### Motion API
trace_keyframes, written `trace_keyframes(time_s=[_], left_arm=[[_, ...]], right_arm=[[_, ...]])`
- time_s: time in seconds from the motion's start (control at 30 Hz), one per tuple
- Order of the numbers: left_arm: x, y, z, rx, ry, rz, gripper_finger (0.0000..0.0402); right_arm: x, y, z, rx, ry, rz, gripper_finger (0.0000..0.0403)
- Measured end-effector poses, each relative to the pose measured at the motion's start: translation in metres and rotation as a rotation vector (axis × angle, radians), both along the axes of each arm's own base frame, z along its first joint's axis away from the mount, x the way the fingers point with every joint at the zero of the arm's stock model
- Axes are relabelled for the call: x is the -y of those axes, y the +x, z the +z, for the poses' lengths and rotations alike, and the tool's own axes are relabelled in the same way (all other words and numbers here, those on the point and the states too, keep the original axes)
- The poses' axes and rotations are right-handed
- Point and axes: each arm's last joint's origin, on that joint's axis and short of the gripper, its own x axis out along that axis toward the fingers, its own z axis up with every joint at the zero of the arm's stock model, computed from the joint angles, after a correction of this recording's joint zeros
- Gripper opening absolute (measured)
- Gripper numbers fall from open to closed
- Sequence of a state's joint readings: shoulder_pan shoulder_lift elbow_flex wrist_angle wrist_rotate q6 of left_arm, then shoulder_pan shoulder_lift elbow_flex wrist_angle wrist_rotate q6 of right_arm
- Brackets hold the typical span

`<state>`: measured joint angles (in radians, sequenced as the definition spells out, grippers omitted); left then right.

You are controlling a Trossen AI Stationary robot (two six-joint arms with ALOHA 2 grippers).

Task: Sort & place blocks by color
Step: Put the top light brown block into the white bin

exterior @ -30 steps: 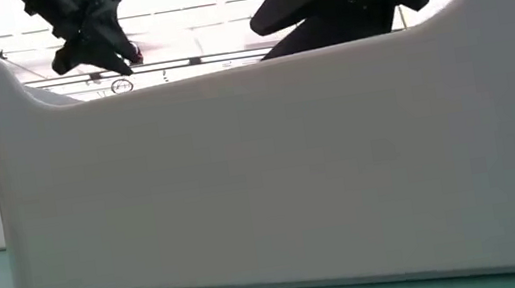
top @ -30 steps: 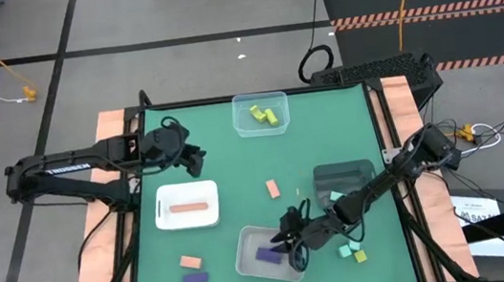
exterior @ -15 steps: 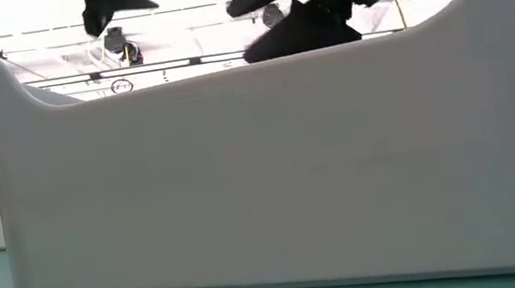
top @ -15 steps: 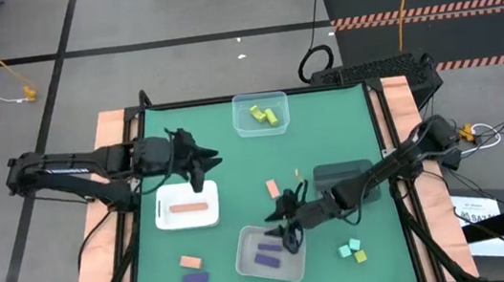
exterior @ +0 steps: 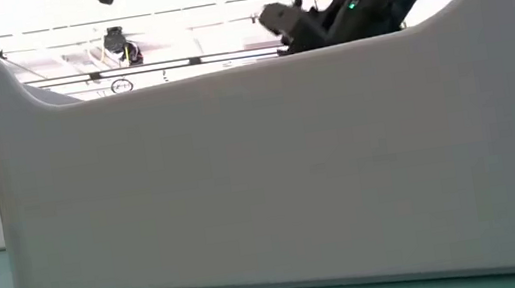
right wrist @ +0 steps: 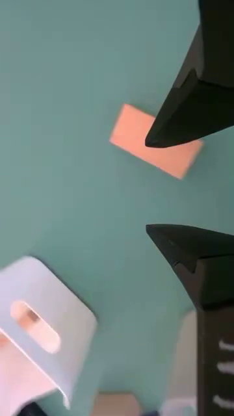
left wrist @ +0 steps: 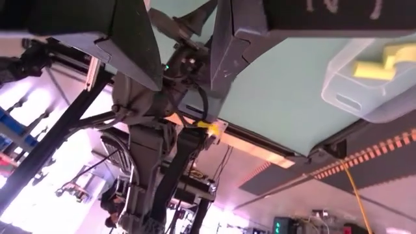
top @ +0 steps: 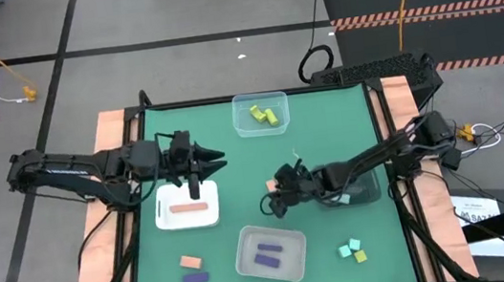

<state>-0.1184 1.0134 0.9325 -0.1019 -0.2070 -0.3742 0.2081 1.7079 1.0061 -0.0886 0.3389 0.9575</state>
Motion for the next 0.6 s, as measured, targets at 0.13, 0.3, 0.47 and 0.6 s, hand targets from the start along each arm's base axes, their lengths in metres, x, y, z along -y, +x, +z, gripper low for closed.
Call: trace_keyframes(time_s=[0.13,0.3,0.47,0.6], left_arm=[[0.0,0.0,0.0,-0.009,0.075,-0.014,0.0131],[0.0,0.0,-0.001,-0.021,0.156,-0.028,0.0131],[0.0,0.0,-0.001,-0.027,0.212,-0.038,0.0131],[0.0,0.0,-0.001,-0.031,0.254,-0.045,0.0131]], right_arm=[[0.008,0.004,-0.011,-0.029,-0.004,-0.025,0.0194],[0.011,0.007,-0.024,-0.073,0.015,-0.016,0.0194],[0.011,0.008,-0.034,-0.099,0.005,-0.02,0.0194],[0.01,0.013,-0.038,-0.114,-0.004,-0.008,0.0194]])
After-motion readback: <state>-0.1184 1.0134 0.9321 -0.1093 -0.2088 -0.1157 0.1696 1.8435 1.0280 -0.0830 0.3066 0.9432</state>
